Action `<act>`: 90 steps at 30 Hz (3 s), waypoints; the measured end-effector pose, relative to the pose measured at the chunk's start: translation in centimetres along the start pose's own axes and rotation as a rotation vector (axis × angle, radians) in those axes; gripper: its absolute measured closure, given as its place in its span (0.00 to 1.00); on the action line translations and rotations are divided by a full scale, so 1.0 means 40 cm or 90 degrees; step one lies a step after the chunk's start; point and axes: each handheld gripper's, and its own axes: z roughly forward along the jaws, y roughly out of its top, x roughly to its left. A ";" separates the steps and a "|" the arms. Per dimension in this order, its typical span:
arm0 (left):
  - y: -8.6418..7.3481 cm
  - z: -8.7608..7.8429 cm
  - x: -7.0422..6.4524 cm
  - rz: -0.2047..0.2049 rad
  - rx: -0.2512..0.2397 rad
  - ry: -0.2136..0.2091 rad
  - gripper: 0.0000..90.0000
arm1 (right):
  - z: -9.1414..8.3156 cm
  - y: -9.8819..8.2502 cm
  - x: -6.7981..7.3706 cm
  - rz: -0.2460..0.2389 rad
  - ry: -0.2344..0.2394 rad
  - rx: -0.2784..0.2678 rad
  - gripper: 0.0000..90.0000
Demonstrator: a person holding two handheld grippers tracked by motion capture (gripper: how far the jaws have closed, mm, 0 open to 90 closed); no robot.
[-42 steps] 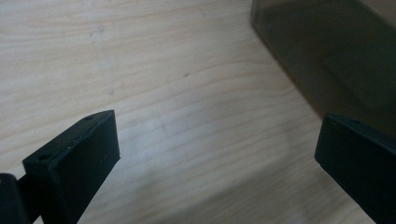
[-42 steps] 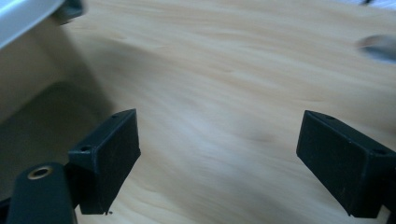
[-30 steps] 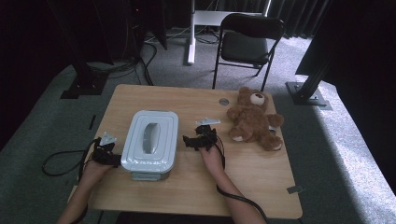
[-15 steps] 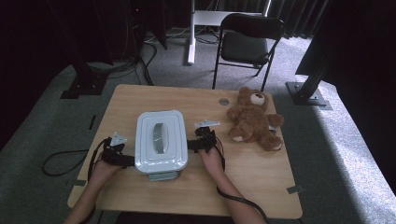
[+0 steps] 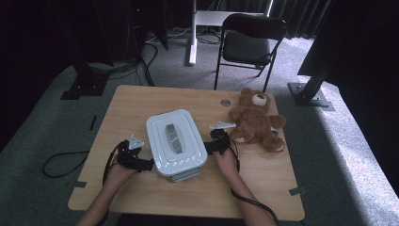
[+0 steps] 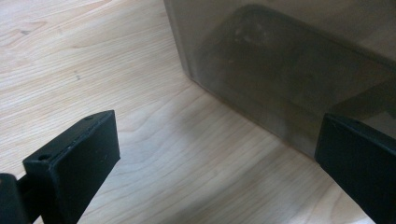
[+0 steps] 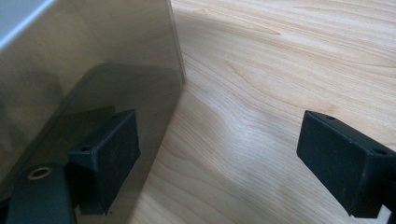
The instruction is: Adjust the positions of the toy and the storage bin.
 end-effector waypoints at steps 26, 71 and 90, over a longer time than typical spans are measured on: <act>0.036 0.011 -0.102 0.042 0.018 -0.002 0.01 | -0.064 -0.046 -0.072 -0.019 0.052 -0.014 0.19; -0.113 -0.034 -0.012 -0.011 0.016 -0.009 0.01 | -0.094 -0.013 -0.007 -0.055 0.023 -0.010 0.15; -0.177 -0.026 0.041 -0.020 0.029 0.022 0.01 | -0.227 0.055 0.024 -0.026 0.066 -0.106 0.15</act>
